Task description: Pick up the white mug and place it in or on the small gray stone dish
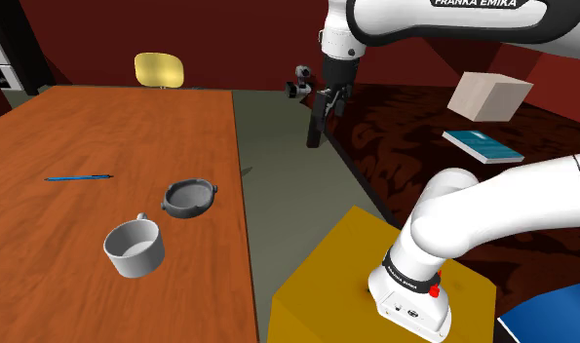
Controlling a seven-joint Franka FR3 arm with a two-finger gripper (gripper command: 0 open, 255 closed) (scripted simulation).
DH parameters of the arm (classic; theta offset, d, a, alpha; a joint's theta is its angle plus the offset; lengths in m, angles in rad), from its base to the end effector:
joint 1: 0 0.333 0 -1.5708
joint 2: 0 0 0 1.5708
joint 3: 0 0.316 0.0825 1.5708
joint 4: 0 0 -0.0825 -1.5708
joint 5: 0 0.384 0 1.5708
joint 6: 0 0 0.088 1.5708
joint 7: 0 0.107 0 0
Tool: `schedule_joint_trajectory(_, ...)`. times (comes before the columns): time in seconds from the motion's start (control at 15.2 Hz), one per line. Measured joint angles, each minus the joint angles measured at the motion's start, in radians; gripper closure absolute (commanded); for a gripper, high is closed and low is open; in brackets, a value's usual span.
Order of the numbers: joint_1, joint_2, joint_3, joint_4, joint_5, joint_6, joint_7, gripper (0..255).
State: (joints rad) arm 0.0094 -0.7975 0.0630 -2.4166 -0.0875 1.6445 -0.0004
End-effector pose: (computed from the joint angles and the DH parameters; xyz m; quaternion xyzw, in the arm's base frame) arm 0.3094 0.0186 0.5721 0.9973 0.0298 0.0139 0.0658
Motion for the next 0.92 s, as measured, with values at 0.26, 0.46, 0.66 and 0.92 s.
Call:
schedule_joint_trajectory(0.26,0.015,0.035,0.04,0.0,0.028,0.025,0.046,0)
schedule_joint_trajectory(0.46,0.033,0.106,0.096,0.022,0.064,0.062,0.11,0)
schedule_joint_trajectory(0.66,0.049,0.172,0.15,0.042,0.095,0.097,0.173,0)
schedule_joint_trajectory(0.92,0.064,0.284,0.22,0.083,0.122,0.155,0.255,0)
